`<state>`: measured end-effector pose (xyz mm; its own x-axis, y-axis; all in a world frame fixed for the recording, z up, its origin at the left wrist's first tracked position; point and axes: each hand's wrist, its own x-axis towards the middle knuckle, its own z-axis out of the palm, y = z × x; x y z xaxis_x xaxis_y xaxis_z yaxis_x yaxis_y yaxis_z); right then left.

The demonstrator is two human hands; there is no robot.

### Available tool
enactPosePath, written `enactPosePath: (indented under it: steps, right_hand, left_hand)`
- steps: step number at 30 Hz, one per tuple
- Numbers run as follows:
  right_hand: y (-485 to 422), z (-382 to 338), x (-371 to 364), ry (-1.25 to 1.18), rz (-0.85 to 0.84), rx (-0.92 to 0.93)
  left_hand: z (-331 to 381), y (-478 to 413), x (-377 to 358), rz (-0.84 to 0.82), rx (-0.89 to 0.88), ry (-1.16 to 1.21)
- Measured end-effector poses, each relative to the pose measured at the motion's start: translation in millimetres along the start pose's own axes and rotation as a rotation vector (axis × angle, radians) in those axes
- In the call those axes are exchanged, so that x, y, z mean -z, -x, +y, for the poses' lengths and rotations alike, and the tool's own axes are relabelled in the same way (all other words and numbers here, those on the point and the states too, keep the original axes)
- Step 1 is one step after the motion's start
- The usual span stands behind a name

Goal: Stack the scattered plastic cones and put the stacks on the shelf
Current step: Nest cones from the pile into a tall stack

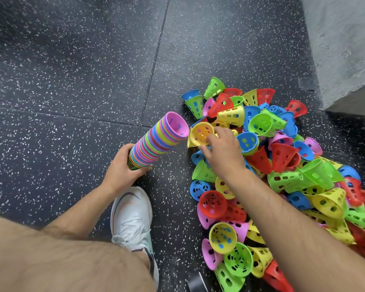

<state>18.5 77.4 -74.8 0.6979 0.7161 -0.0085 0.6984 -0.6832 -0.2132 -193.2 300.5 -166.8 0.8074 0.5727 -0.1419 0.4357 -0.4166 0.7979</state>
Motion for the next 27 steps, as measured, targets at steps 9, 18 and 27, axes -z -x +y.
enactPosePath:
  steps: [9, 18, 27]
  right_hand:
    - [-5.1, -34.3, 51.1, -0.772, 0.428, -0.222]
    - [11.3, -27.0, 34.3, -0.612, 0.171, -0.124]
    - [46.3, 42.2, 29.5, -0.05, 0.102, -0.316]
  left_hand:
    - [-2.6, 0.5, -1.2, -0.005, 0.002, 0.026]
    - [-3.2, -0.2, -1.3, 0.009, -0.009, 0.035]
    - [23.2, -5.2, -32.6, -0.066, -0.094, 0.065]
